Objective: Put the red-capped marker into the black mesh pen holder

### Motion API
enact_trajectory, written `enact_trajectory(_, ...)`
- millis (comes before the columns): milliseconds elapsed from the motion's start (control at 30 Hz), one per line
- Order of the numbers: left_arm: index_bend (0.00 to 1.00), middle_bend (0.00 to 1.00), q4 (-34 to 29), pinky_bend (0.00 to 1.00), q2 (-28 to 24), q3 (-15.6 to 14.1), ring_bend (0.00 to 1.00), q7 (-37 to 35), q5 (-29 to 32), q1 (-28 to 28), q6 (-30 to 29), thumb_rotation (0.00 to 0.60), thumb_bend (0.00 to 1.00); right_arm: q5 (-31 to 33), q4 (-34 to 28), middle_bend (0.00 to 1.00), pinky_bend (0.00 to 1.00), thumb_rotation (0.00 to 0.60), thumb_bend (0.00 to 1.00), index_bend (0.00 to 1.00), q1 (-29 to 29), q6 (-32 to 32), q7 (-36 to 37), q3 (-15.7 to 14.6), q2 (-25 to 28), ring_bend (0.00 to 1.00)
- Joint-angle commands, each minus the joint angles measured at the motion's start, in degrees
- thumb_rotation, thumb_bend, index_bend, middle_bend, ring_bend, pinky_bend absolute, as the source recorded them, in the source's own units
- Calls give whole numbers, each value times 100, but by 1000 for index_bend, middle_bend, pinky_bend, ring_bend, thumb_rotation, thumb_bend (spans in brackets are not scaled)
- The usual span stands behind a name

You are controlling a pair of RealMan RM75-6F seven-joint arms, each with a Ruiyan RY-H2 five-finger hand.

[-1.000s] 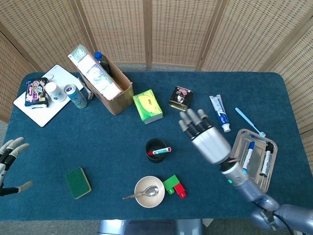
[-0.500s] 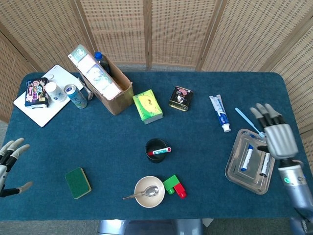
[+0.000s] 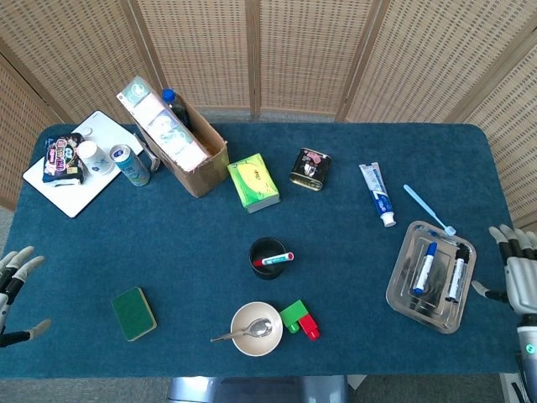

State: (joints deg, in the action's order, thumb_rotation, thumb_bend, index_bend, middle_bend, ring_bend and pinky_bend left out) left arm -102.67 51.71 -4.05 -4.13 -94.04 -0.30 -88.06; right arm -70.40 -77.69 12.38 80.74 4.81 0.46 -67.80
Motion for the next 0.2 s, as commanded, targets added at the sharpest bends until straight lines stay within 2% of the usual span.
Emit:
enact_trajectory(33,109,0,25,143,35,-14,0,39,5,22,0,600,124,-49,5,0,20,600,0,112,-259,430,13,123,-154,0)
enact_trajectory(200,109,0,59,140,45,-14,0,117,67,26,50,600,124,-452,98,0,19,600,0,138,-471,938,301,223,-344,0)
